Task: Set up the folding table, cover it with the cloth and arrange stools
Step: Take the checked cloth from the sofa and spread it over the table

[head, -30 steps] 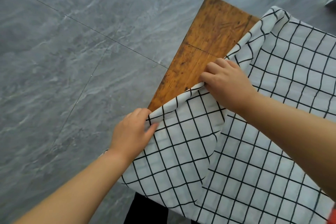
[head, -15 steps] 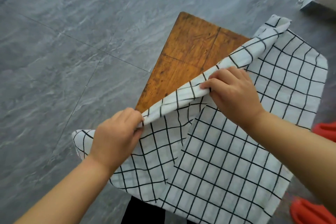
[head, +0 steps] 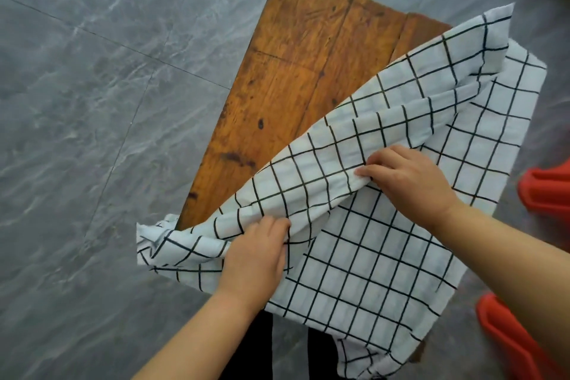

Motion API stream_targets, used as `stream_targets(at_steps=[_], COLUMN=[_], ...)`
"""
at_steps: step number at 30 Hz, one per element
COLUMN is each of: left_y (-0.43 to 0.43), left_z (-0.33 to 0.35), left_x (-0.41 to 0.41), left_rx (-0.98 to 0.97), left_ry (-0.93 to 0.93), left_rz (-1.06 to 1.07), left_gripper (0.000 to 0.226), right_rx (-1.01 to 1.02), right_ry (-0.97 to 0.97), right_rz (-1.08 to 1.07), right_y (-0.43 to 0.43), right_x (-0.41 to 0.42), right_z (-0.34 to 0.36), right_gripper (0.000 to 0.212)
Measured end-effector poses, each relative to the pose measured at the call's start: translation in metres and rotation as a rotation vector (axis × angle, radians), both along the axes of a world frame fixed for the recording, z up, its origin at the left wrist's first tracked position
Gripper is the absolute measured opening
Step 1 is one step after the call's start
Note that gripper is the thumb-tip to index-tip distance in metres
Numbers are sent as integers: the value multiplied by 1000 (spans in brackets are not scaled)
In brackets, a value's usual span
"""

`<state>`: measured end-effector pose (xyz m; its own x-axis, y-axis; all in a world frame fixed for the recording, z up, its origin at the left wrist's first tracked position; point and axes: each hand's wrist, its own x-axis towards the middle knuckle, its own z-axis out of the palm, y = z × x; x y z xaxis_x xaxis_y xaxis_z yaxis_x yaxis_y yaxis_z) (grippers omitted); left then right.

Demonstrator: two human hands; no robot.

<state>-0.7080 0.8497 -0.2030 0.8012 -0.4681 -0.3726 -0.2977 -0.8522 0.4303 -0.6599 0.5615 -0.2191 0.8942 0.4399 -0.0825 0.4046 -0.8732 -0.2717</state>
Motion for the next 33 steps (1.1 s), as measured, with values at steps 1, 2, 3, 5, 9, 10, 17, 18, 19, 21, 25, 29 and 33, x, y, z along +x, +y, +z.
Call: stream_targets(at_steps=[1, 2, 3, 5, 9, 10, 17, 18, 19, 21, 25, 29, 33], left_y=[-1, -3, -5, -8, -19, -22, -32, -33, -33, -34, -33, -32, -31], left_z=[-2, -3, -3, 2, 20, 21, -17, -21, -24, -27, -29, -27, -28], left_x=[-1, -1, -1, -2, 14, 24, 71, 71, 70, 69, 68, 72, 73], left_rx=[34, 66, 92, 88, -100, -128, -43, -43, -43, -39, -20, -1, 1], left_ry=[20, 43, 70, 65, -77, -136, -208, -215, -226, -247, -259, -248, -247], left_rz=[1, 4, 10, 8, -22, -25, -51, -54, -52, -44, -60, -86, -91], left_gripper=[42, 45, 47, 50, 41, 41, 50, 49, 48, 48, 51, 52, 53], right_rx=[-6, -7, -6, -4, 0, 2, -5, 4, 22, 61, 16, -59, -144], right_ry=[16, 33, 51, 83, 139, 147, 184, 188, 178, 103, -48, 31, 199], right_rz=[-2, -2, -1, -10, -3, 1, -27, -44, -66, -114, -214, -219, -244], right_y=[1, 1, 3, 5, 6, 6, 8, 10, 13, 21, 41, 55, 59], right_x=[-1, -1, -1, 0, 2, 2, 5, 7, 10, 20, 51, 71, 73], right_z=[-2, -4, -6, -5, 0, 1, 3, 5, 6, 10, 15, 13, 7], right_gripper=[42, 45, 47, 46, 34, 32, 22, 22, 23, 25, 40, 39, 37])
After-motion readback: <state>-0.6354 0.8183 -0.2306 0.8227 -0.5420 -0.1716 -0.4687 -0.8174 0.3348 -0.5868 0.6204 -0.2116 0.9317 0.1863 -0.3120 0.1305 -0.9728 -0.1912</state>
